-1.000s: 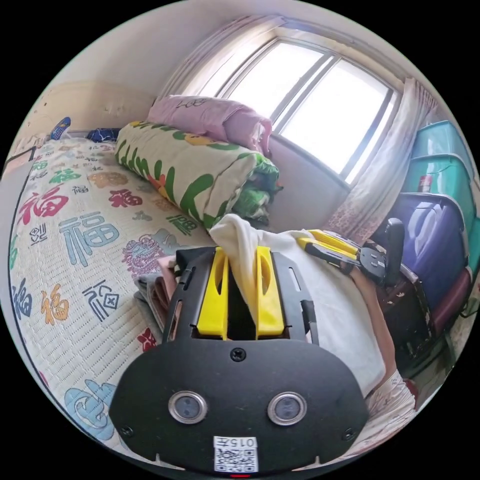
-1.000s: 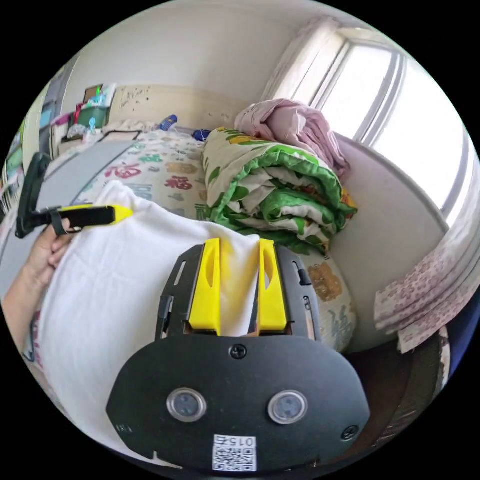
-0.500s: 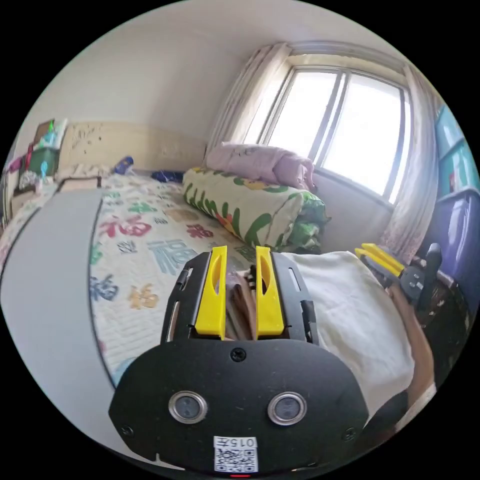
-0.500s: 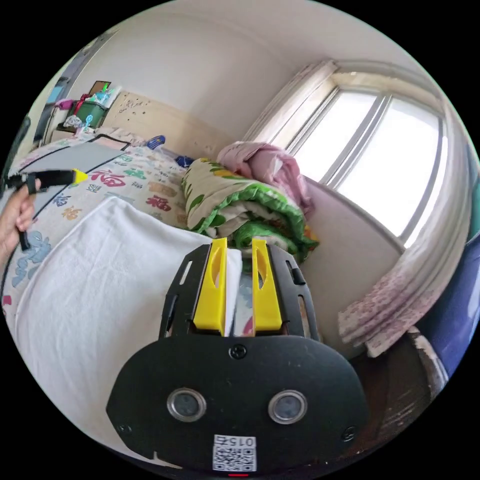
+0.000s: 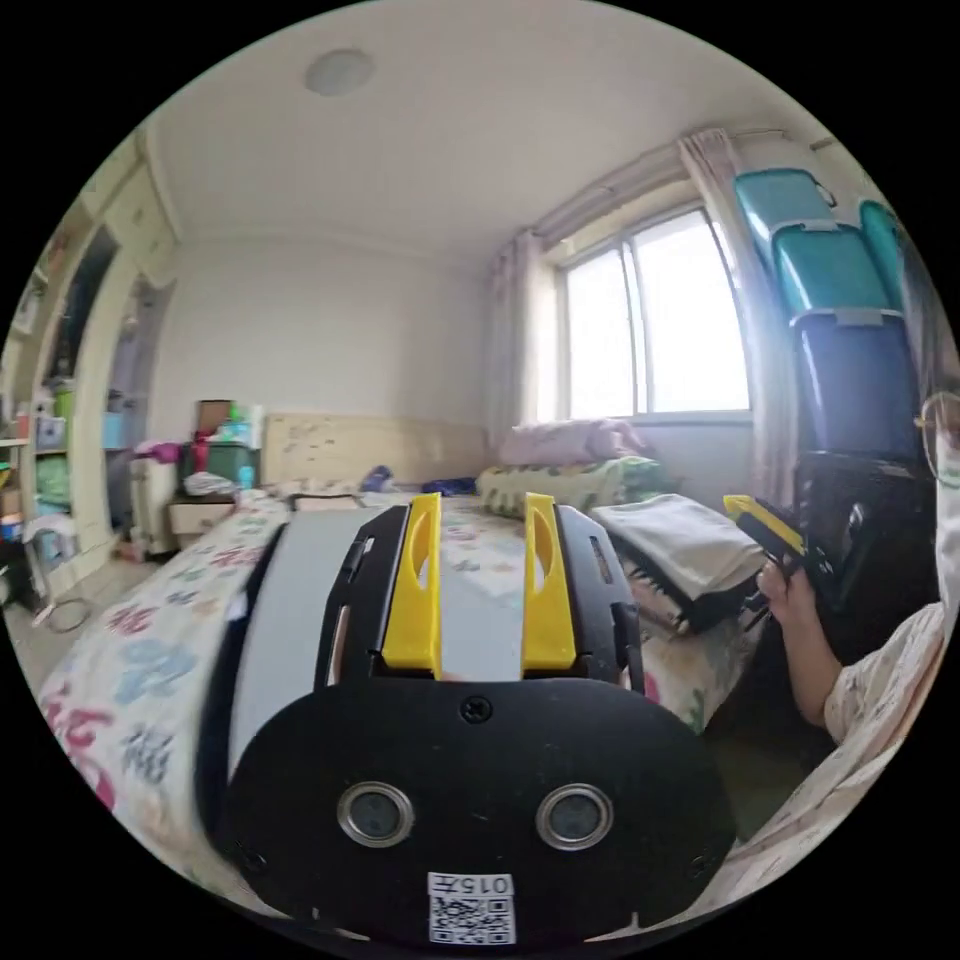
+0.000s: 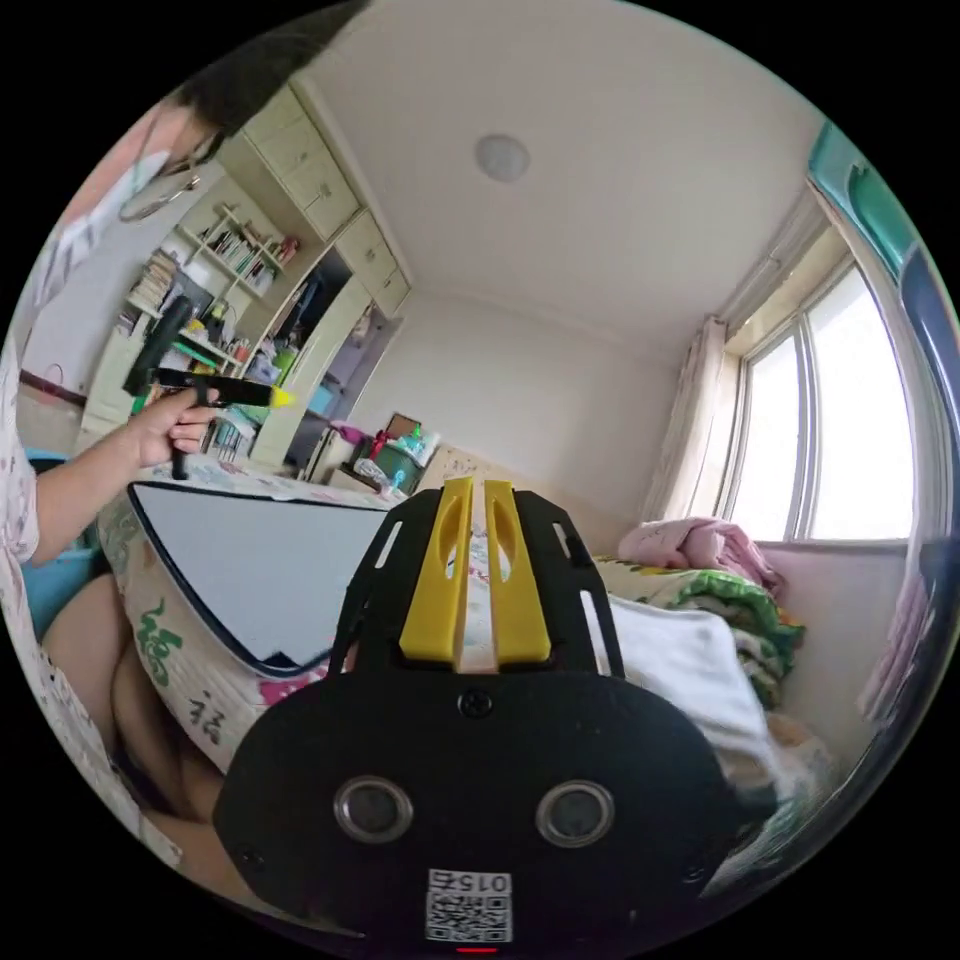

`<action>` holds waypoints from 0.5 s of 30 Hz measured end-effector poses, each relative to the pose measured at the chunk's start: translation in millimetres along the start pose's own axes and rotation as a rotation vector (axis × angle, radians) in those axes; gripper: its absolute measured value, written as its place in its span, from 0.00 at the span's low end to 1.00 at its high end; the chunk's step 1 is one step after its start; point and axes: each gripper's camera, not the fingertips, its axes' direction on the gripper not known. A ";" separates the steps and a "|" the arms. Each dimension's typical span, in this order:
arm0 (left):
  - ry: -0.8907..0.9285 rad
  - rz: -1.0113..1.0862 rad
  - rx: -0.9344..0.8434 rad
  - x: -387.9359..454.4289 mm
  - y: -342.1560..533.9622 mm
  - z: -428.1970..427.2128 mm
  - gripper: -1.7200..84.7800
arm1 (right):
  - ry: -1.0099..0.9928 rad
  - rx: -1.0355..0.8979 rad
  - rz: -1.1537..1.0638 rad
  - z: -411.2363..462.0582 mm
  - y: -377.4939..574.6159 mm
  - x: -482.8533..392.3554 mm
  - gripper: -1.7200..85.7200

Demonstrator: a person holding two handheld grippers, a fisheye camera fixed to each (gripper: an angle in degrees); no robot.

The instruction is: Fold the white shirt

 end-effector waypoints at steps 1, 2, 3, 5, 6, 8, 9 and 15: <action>-0.148 -0.042 -0.010 -40.1 13.6 -33.6 0.17 | -0.002 -0.024 -0.003 -5.6 19.7 -13.7 0.05; -0.298 -0.100 -0.038 -83.6 29.9 -66.2 0.18 | -0.026 -0.064 0.032 -8.7 36.3 -16.7 0.05; -0.376 -0.133 -0.060 -106.3 39.4 -82.0 0.18 | -0.053 -0.083 0.064 -10.1 43.9 -14.4 0.05; -0.738 -0.274 -0.211 -202.0 85.4 -139.7 0.18 | -0.203 -0.143 0.191 -15.8 73.2 2.9 0.06; -0.828 -0.315 -0.240 -225.5 99.3 -154.2 0.19 | -0.232 -0.153 0.217 -17.4 80.7 7.0 0.06; -1.053 -0.481 -0.358 -311.7 150.5 -200.1 0.19 | -0.300 -0.181 0.296 -24.2 104.5 18.4 0.06; -1.085 -0.524 -0.399 -330.6 160.6 -206.9 0.19 | -0.313 -0.187 0.310 -25.7 109.0 20.1 0.05; -1.183 -0.688 -0.712 -434.4 219.6 -205.3 0.22 | -0.353 -0.230 0.286 -44.3 132.5 16.6 0.02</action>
